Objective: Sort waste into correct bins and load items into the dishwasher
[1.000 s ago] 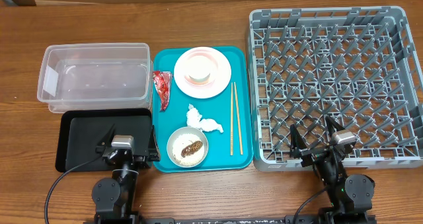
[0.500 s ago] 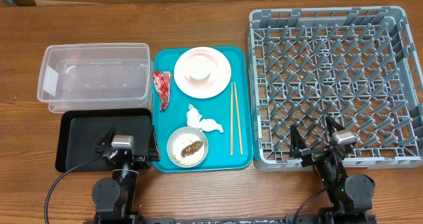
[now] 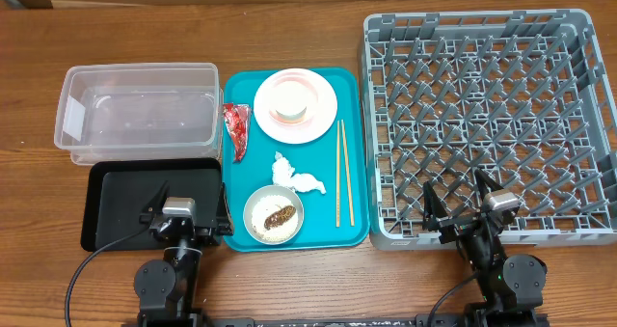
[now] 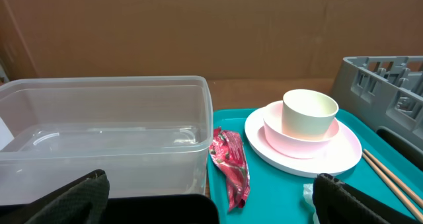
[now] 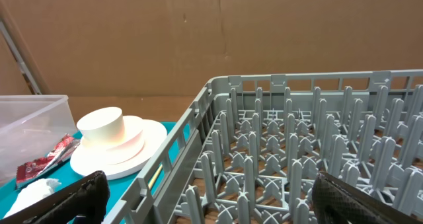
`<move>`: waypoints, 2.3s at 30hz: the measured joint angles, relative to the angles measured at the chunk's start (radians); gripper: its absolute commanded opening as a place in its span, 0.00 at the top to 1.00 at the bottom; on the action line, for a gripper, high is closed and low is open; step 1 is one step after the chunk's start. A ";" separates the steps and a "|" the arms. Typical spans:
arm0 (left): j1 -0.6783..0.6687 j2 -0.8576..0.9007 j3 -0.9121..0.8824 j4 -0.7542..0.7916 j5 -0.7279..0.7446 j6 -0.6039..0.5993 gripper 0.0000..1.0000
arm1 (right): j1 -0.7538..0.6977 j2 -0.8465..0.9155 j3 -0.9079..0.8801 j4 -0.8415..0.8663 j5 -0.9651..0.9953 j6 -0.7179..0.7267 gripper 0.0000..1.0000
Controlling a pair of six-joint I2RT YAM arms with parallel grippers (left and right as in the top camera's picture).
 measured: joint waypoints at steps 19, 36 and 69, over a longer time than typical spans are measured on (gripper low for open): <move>0.000 0.000 0.000 0.000 0.000 0.000 0.00 | 0.000 0.000 0.000 0.000 0.000 0.000 0.00; 0.000 0.000 0.000 0.000 0.000 0.000 0.00 | 0.000 0.000 0.000 0.000 0.000 0.000 0.00; 0.000 0.181 0.883 -0.708 0.275 -0.084 0.00 | 0.000 0.000 0.000 0.001 0.000 0.000 0.00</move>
